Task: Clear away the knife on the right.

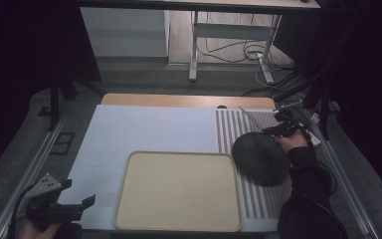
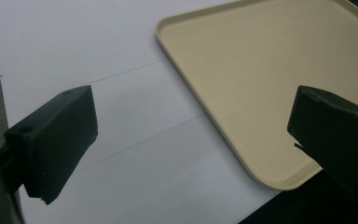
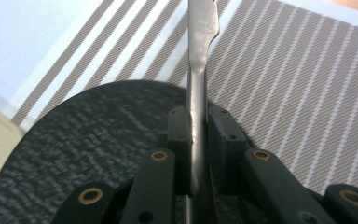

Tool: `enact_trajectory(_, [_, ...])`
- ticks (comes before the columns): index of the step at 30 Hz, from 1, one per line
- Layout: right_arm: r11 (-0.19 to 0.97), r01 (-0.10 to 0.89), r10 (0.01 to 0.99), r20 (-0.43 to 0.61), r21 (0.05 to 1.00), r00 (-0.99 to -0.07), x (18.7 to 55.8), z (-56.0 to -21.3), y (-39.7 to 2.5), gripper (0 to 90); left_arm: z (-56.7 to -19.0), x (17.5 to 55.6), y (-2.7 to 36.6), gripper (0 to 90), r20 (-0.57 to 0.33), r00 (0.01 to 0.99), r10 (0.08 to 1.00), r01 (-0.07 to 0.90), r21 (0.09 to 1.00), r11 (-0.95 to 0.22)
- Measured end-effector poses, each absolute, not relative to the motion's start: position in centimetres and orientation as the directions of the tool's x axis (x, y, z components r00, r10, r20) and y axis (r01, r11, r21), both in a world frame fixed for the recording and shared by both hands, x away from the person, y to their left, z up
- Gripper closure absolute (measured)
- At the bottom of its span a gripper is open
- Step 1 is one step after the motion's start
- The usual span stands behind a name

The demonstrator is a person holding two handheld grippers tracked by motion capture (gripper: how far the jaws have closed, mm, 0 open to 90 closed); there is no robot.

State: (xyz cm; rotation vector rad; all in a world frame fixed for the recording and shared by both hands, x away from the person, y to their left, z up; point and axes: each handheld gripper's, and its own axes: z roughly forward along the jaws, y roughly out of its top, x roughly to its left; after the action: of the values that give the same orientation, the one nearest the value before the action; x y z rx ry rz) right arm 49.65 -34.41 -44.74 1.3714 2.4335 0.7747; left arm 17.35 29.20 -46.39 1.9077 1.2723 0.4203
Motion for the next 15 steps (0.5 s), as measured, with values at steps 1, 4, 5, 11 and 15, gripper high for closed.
enact_trajectory(1, [0.419,0.718,0.844,0.053,0.555,-0.534,49.4,-44.8,-34.2,80.3,-46.4,17.3,29.2,2.1,-0.145,0.442,0.885,0.624,0.759,-0.187])
enact_trajectory(4, [0.425,0.713,0.833,0.067,0.557,-0.549,48.7,-44.8,-33.5,80.3,-46.4,17.3,29.2,2.1,-0.143,0.443,0.885,0.624,0.758,-0.189])
enact_trajectory(5, [0.431,0.712,0.828,0.07,0.554,-0.557,48.4,-44.8,-33.2,80.3,-46.4,17.4,29.2,2.1,-0.143,0.443,0.885,0.624,0.758,-0.189])
enact_trajectory(11, [0.46,0.688,0.793,0.088,0.561,-0.603,46.8,-44.8,-31.4,80.3,-46.4,17.3,29.2,2.1,-0.142,0.443,0.885,0.624,0.758,-0.191])
enact_trajectory(15, [0.49,0.671,0.764,0.096,0.556,-0.638,45.5,-44.9,-30.0,80.3,-46.4,17.3,29.1,2.1,-0.14,0.443,0.885,0.624,0.758,-0.192])
